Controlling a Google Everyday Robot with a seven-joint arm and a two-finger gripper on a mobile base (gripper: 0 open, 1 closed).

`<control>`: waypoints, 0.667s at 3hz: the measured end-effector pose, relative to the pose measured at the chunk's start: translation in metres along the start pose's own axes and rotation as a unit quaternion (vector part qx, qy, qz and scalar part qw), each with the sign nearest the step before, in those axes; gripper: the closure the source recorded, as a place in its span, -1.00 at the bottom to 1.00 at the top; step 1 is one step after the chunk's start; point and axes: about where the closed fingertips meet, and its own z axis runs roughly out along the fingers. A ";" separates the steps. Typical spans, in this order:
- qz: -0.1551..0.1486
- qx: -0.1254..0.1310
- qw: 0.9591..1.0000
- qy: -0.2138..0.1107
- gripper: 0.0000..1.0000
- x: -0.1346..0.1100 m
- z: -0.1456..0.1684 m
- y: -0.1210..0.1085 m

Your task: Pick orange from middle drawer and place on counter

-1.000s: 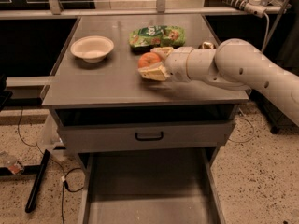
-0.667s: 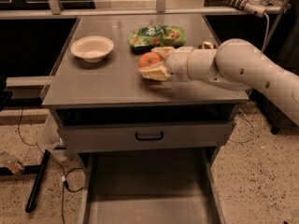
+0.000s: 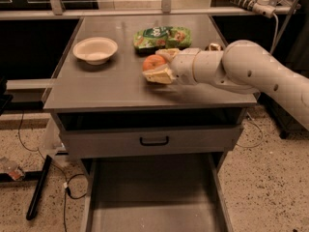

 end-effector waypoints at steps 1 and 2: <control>0.000 0.000 1.000 0.000 -0.77 0.000 0.000 0.000; 0.000 0.000 1.000 0.000 -1.00 0.000 0.000 0.000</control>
Offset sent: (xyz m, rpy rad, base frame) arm 0.0000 0.0000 0.0000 0.0000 0.0000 0.0000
